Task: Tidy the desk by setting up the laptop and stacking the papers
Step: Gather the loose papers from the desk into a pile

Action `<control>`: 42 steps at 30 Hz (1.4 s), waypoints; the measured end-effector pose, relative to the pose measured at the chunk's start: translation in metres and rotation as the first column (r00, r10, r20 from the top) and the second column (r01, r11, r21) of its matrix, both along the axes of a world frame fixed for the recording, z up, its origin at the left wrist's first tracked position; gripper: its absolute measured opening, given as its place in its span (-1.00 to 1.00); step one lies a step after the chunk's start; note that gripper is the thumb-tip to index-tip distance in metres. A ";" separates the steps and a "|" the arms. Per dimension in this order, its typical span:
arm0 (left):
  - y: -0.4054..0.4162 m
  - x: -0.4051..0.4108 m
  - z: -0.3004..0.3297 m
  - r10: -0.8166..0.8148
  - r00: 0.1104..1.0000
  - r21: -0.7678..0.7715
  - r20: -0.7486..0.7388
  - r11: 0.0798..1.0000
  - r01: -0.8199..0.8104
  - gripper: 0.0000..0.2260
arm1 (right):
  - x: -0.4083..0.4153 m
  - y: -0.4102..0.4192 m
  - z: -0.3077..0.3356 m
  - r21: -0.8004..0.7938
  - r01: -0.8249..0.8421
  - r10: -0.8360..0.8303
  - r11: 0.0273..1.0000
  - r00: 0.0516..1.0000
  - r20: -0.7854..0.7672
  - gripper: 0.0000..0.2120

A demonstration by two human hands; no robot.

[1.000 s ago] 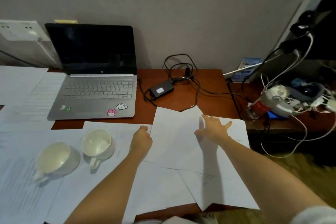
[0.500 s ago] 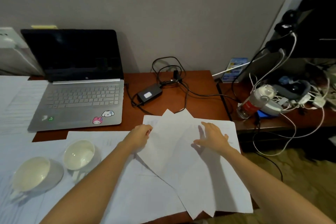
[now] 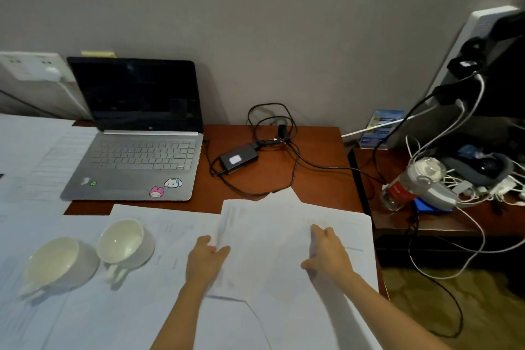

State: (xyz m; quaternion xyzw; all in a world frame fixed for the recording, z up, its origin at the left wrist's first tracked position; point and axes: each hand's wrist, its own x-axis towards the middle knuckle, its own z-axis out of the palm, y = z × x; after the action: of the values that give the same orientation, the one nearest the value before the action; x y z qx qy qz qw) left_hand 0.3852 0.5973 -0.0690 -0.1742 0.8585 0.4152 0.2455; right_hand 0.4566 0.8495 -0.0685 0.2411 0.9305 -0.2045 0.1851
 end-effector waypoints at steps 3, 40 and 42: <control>0.005 0.007 0.011 0.045 0.999 0.133 -0.015 0.990 -0.043 -0.78 | 0.004 0.002 -0.003 -0.009 0.011 -0.011 1.000 1.000 -0.026 -0.29; 0.009 -0.041 0.069 -0.088 0.962 0.375 -0.260 0.908 0.184 -0.73 | -0.056 0.068 0.019 -0.283 0.251 -0.308 0.926 0.935 -0.178 -0.36; 0.018 -0.051 0.059 -0.023 0.953 0.403 -0.302 0.903 0.150 -0.74 | -0.041 0.077 0.013 -0.182 0.370 -0.390 0.911 0.917 -0.087 -0.42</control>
State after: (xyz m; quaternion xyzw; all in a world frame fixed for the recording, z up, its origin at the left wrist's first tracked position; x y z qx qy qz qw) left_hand 0.3340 0.6153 -0.0097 -0.0157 0.7821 0.6002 0.1670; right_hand 0.4159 0.9264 -0.0556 0.3890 0.8555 -0.3258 0.1036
